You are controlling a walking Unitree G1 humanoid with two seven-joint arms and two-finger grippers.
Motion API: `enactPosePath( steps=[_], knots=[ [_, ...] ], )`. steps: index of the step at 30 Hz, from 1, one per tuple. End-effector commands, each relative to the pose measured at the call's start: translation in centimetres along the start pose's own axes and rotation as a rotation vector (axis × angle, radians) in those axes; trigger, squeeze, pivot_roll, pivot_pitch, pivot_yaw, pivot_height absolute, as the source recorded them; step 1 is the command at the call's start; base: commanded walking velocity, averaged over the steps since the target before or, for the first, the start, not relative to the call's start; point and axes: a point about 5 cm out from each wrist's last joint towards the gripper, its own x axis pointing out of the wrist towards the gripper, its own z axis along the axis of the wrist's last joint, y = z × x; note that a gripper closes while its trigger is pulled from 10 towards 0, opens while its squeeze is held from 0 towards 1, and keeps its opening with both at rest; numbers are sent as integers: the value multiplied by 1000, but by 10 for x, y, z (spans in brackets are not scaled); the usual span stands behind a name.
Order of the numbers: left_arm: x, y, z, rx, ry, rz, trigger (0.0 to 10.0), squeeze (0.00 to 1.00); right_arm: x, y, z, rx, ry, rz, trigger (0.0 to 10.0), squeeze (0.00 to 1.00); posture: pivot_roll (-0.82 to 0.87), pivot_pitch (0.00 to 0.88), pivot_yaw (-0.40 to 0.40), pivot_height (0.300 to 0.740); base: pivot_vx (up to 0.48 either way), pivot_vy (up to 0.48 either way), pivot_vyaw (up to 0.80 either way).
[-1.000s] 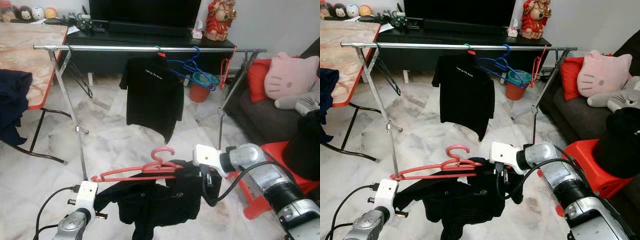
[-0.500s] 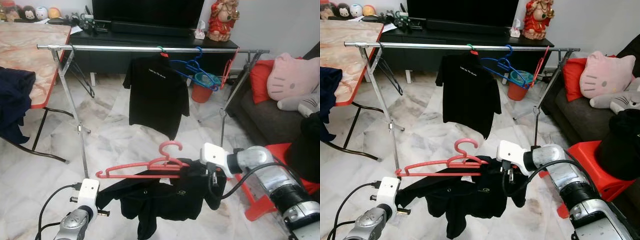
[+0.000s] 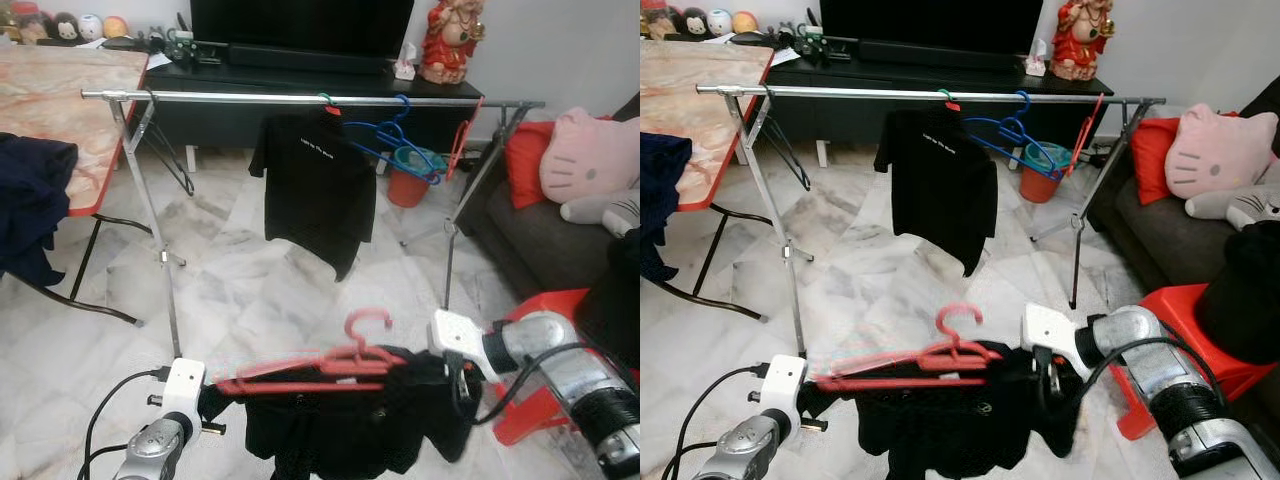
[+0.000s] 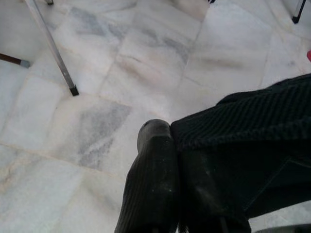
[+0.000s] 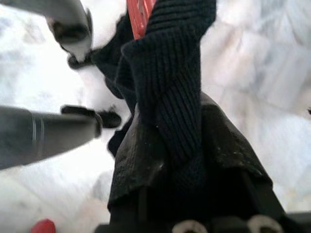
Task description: Hang hanger
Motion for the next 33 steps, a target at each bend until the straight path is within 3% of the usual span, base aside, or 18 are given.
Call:
enactPosePath(
  steps=[1,6,11,13,20,26,33],
  knots=[
    [-15,32,-25,-37,120,142,10000,0,-44,-14,-21,23,147,-135,0,0,-2,0,-141,740,0,0,0],
    [-14,31,-25,-36,120,141,10000,0,-38,-19,-23,-43,247,-182,0,0,1,0,-140,740,0,0,0],
    [-14,32,-23,-30,115,140,10000,0,-30,-26,-14,-83,227,-247,0,0,2,0,-141,740,0,0,0],
    [-13,33,-21,-23,110,140,10000,0,-24,-26,-12,-156,287,-252,0,0,4,0,-143,740,0,0,0],
    [-8,34,-6,-5,69,113,10000,0,-6,-34,7,-206,249,-341,0,0,8,0,-147,740,0,0,0],
    [-3,30,12,18,10,31,10000,0,7,-38,17,-220,251,-413,0,0,12,0,-148,740,0,0,0],
    [3,21,34,24,-50,-84,10000,0,22,-31,22,-269,291,-368,0,0,8,0,-147,740,0,0,0]
  ],
)
